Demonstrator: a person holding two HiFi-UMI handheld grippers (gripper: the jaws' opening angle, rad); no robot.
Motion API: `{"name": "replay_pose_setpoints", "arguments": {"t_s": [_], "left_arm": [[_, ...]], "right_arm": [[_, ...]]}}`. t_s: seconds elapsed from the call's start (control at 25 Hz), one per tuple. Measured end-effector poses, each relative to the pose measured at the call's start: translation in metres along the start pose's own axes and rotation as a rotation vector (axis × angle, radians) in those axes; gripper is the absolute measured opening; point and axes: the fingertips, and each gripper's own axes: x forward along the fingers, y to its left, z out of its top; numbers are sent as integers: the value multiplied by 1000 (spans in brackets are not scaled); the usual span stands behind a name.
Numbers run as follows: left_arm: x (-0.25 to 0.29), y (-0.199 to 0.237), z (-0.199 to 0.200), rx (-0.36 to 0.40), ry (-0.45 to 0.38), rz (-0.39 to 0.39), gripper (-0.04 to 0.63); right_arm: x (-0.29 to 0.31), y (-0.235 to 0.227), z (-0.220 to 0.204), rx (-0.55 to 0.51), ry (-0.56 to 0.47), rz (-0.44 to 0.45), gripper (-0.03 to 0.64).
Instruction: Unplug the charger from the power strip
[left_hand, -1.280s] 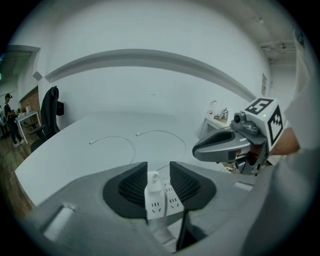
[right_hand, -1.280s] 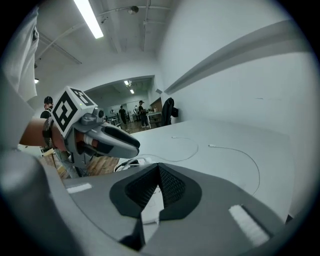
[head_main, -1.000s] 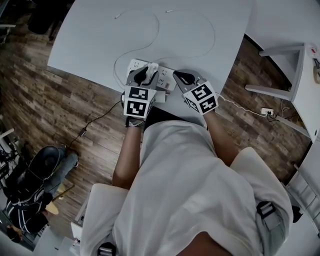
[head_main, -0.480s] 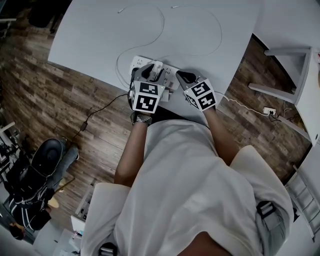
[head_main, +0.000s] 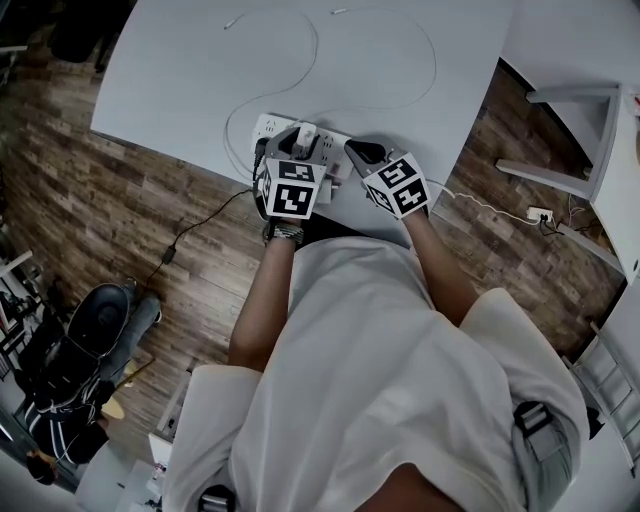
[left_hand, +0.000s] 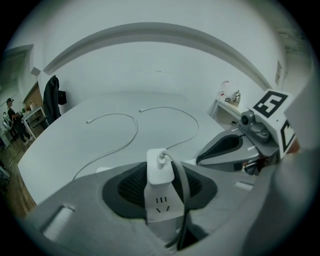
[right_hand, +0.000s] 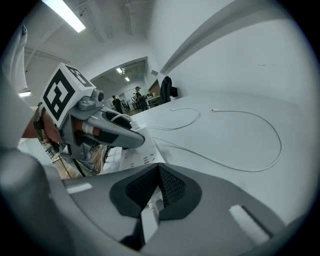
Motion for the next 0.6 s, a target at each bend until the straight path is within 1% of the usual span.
{"name": "replay_pose_setpoints", "arguments": {"t_s": [0.08, 0.24, 0.32, 0.44, 0.6], "left_arm": [[0, 2, -1, -6, 2, 5, 150], [-2, 3, -2, -61, -2, -17, 146], [-2, 2, -1, -77, -5, -23, 146], [1, 1, -2, -69, -7, -25, 144], [-1, 8, -4, -41, -3, 4, 144]], "right_arm": [[0, 0, 1, 0, -8, -4, 2], [1, 0, 0, -8, -15, -12, 2], [1, -1, 0, -5, -17, -9, 2], [1, -3, -1, 1, -17, -7, 2], [6, 1, 2, -1, -18, -8, 2]]}}
